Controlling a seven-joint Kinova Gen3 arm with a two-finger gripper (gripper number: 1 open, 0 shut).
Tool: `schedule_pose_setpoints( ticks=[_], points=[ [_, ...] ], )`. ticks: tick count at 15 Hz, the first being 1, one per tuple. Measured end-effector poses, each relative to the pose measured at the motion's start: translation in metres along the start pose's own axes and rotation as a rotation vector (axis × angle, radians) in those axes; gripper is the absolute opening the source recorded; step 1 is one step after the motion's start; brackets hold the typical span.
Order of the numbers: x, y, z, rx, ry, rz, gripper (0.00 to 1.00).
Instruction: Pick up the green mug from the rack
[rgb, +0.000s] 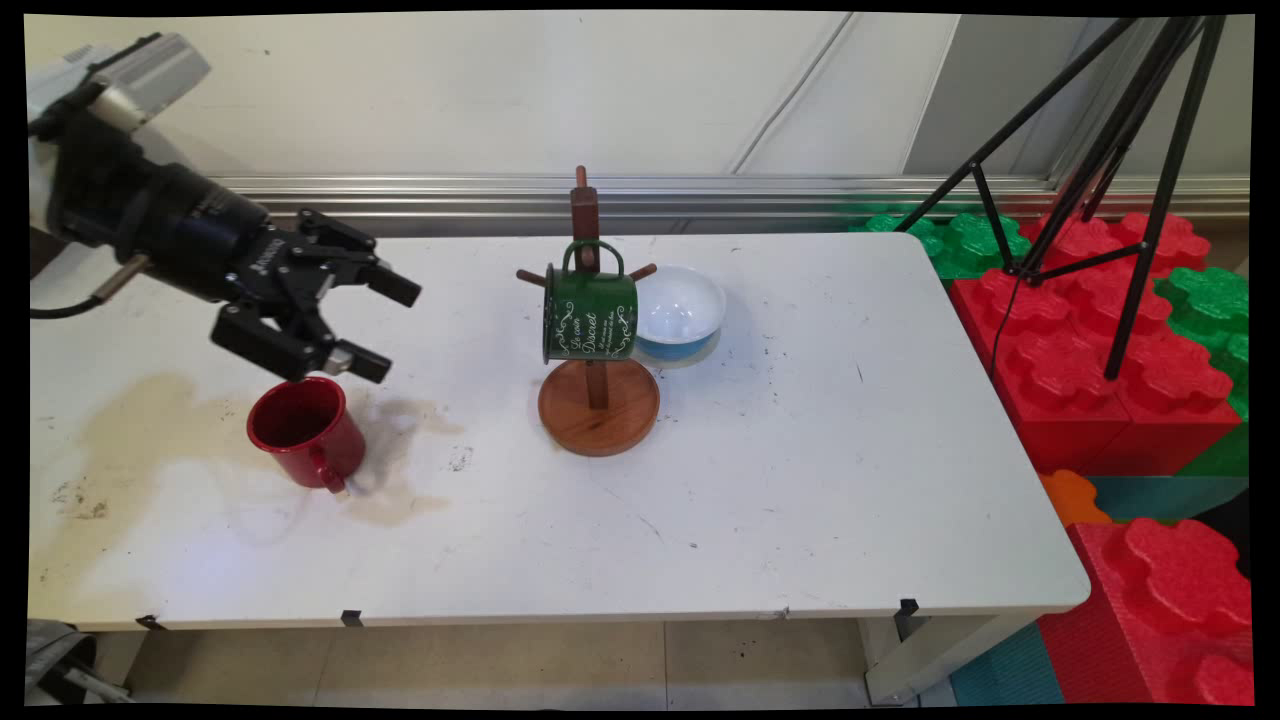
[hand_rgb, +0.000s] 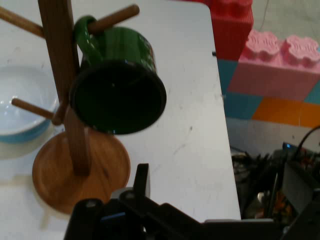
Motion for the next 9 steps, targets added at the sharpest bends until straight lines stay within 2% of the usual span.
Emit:
schedule_pose_setpoints(
  ticks=[9],
  points=[
    [0.002,-0.008,0.043,0.004,0.080,-0.066,1.00]
  ],
)
